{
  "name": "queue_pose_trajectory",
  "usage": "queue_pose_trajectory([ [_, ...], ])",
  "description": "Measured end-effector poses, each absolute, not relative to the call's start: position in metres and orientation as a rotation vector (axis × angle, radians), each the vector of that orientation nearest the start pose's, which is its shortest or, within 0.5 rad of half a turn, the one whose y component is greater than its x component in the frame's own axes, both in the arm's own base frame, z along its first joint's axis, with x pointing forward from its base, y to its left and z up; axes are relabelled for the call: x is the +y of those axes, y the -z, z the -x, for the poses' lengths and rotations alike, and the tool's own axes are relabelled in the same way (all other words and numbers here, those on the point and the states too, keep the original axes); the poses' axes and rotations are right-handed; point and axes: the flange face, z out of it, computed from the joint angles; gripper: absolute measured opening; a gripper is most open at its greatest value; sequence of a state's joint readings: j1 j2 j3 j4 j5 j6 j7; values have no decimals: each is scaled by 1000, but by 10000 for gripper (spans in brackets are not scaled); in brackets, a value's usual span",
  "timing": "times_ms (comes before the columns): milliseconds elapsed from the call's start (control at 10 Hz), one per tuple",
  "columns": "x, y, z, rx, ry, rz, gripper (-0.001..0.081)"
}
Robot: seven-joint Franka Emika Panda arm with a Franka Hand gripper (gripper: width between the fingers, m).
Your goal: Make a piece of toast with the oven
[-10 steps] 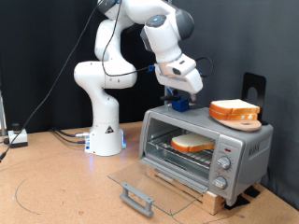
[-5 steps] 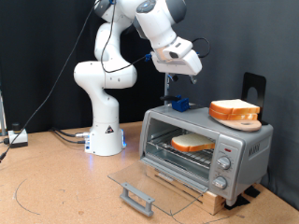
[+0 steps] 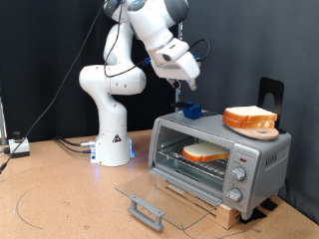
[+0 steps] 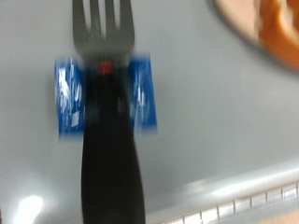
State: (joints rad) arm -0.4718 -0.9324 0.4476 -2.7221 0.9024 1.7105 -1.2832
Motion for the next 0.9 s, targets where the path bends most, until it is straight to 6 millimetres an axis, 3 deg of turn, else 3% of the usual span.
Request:
queue_pose_trajectory([
  [700,-38,-449,-309,-1070,422,2476,804],
  [900,-45,-447,-313,-1072,429,2472,804],
])
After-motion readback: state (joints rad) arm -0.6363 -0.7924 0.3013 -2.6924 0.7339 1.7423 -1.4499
